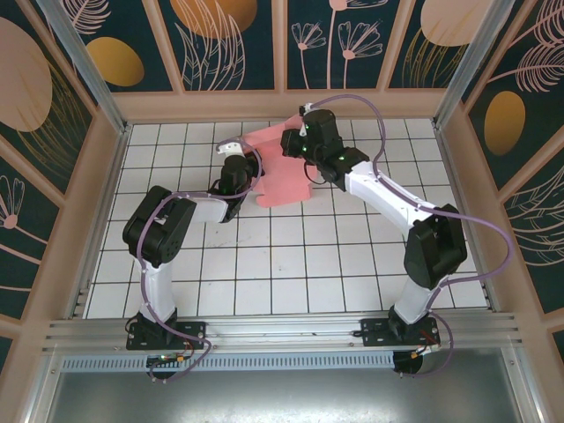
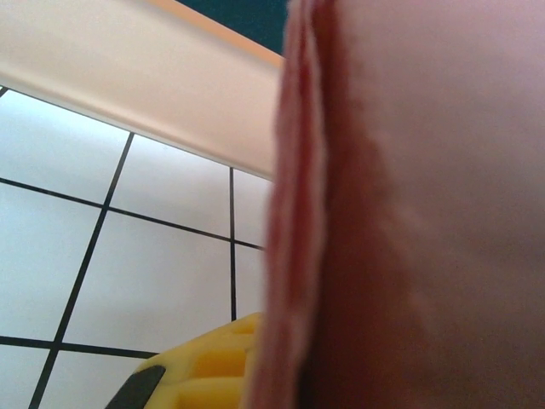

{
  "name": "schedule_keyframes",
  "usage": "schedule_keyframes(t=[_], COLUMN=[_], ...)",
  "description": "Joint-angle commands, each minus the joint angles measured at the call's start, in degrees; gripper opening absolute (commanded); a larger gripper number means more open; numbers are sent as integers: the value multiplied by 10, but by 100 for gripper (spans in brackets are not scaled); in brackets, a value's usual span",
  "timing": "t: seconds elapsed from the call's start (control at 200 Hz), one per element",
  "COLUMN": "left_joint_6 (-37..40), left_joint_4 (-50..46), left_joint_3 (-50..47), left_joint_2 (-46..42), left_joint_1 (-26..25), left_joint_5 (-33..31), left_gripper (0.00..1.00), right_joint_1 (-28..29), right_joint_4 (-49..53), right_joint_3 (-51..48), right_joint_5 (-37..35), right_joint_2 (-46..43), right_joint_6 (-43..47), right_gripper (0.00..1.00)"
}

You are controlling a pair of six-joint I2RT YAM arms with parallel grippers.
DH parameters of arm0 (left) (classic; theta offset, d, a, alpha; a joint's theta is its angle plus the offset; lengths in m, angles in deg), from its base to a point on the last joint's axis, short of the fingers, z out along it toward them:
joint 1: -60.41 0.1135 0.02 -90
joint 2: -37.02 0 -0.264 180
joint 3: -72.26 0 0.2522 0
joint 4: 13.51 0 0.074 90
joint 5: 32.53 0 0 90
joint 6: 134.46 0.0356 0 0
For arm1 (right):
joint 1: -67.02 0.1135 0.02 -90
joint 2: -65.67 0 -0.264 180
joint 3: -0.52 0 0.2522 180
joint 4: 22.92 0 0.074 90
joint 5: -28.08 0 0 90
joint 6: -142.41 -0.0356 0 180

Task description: Fold the paper box

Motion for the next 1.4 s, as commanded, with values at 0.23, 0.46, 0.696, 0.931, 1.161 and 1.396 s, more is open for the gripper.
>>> schedule_keyframes(t=[0.23, 0.46, 0.696, 0.931, 1.161, 1.396], left_joint_6=[7, 10, 14, 13, 11, 3], left_joint_4=[-2, -9, -18, -23, -23, -35], left_joint_3=[25, 31, 36, 43, 42, 46], left_joint_2=[-9, -7, -5, -3, -3, -3], left_joint_1=[-2, -2, -1, -2, -2, -2], left_joint_5=[5, 9, 7, 13, 12, 14], left_gripper=[0, 0, 0, 0, 0, 0], right_joint_1=[-7, -24, -30, -30, -29, -26], right_joint_4=[-39, -58, -46, -25, -23, -62], right_joint_3=[1, -3, 24, 56, 49, -5], right_joint_5=[18, 34, 52, 89, 80, 84], right_joint_2=[-5, -3, 19, 47, 33, -21], right_joint_6=[3, -28, -33, -28, -23, 10], right_gripper=[17, 35, 35, 26, 6, 44])
